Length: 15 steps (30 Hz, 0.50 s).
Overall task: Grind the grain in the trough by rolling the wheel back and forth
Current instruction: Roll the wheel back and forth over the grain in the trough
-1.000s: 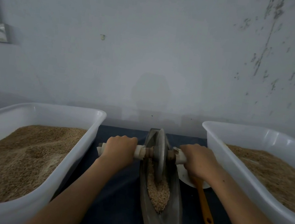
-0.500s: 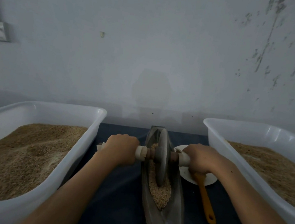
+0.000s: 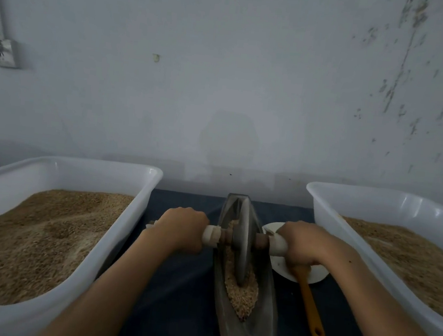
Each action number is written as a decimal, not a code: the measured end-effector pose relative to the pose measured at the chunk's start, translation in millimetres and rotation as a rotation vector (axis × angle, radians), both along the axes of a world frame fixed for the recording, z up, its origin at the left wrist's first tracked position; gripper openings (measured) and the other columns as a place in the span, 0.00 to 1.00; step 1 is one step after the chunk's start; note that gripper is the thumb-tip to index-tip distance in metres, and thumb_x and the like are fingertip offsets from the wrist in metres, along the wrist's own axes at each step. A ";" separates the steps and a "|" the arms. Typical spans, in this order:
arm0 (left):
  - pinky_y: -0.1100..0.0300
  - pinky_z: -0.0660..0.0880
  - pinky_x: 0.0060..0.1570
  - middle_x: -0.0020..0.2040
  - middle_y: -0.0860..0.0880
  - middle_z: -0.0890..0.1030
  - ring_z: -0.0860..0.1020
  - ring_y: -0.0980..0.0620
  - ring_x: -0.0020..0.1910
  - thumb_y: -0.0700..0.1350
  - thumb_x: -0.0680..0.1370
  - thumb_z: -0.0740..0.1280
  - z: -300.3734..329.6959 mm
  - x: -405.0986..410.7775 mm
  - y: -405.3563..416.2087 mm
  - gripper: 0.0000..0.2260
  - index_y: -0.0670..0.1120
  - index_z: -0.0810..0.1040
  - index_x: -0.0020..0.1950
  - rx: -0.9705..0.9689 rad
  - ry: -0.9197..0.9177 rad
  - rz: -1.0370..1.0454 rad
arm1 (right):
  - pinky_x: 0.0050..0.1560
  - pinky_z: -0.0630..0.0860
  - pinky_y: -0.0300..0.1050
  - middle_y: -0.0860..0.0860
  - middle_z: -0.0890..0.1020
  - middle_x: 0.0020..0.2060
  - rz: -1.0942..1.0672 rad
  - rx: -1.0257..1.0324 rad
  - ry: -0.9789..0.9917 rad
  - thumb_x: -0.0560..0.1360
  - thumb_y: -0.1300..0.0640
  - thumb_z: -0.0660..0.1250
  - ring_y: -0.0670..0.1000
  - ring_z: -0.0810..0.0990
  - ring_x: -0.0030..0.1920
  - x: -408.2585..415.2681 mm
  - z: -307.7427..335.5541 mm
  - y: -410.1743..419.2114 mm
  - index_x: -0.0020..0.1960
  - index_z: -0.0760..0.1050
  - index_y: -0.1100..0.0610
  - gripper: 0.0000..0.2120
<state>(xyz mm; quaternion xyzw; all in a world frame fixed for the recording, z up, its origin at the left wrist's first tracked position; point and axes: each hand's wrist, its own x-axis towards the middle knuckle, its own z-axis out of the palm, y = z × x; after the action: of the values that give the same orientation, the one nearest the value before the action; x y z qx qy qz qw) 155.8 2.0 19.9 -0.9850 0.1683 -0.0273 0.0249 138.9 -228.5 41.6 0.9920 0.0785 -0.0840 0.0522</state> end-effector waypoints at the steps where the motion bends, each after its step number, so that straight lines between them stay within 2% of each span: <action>1: 0.58 0.70 0.44 0.46 0.51 0.78 0.74 0.53 0.43 0.47 0.73 0.70 1.0 0.1 0.5 0.12 0.49 0.75 0.54 0.002 0.043 -0.004 | 0.45 0.73 0.42 0.51 0.79 0.48 -0.008 0.008 0.053 0.74 0.58 0.68 0.50 0.78 0.47 -1.2 1.4 -0.3 0.53 0.73 0.53 0.09; 3: 0.58 0.71 0.43 0.45 0.51 0.78 0.75 0.53 0.42 0.47 0.72 0.70 1.0 0.8 0.5 0.11 0.49 0.76 0.53 0.001 0.060 -0.010 | 0.50 0.75 0.43 0.53 0.79 0.52 -0.027 0.019 0.118 0.74 0.59 0.68 0.52 0.79 0.51 -3.5 2.4 -1.1 0.58 0.74 0.54 0.13; 5: 0.59 0.70 0.42 0.43 0.52 0.77 0.75 0.53 0.41 0.47 0.72 0.70 -1.0 2.4 0.1 0.09 0.50 0.76 0.50 -0.005 0.019 -0.018 | 0.51 0.75 0.44 0.53 0.80 0.52 -0.026 0.021 0.088 0.74 0.60 0.68 0.52 0.79 0.52 -4.1 2.1 -0.8 0.58 0.75 0.54 0.13; 8: 0.59 0.68 0.41 0.42 0.54 0.75 0.73 0.54 0.40 0.48 0.73 0.69 -5.5 4.7 0.8 0.07 0.52 0.73 0.48 -0.027 -0.064 -0.019 | 0.47 0.74 0.43 0.50 0.79 0.48 -0.010 0.008 -0.070 0.74 0.60 0.66 0.51 0.78 0.48 -3.7 -0.9 2.3 0.56 0.75 0.53 0.11; 12: 0.59 0.67 0.42 0.47 0.52 0.78 0.72 0.55 0.41 0.48 0.75 0.67 -13.6 5.8 4.1 0.06 0.52 0.71 0.48 -0.104 -0.151 0.005 | 0.50 0.71 0.45 0.50 0.79 0.51 0.002 -0.014 -0.357 0.75 0.60 0.65 0.52 0.77 0.52 -3.3 -8.1 11.8 0.53 0.72 0.50 0.09; 15: 0.60 0.68 0.44 0.49 0.51 0.79 0.73 0.54 0.43 0.47 0.75 0.67 -15.1 4.3 5.0 0.07 0.51 0.73 0.52 -0.139 -0.145 0.025 | 0.48 0.68 0.44 0.50 0.78 0.52 0.015 -0.036 -0.409 0.76 0.59 0.65 0.52 0.77 0.52 -4.3 -10.4 14.2 0.53 0.71 0.50 0.08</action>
<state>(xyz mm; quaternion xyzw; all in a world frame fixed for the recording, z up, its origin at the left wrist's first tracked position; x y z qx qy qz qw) 160.1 7.0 4.8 -0.9819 0.1512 -0.1100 -0.0312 134.6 -214.3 31.2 0.9867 0.0722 0.1179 0.0855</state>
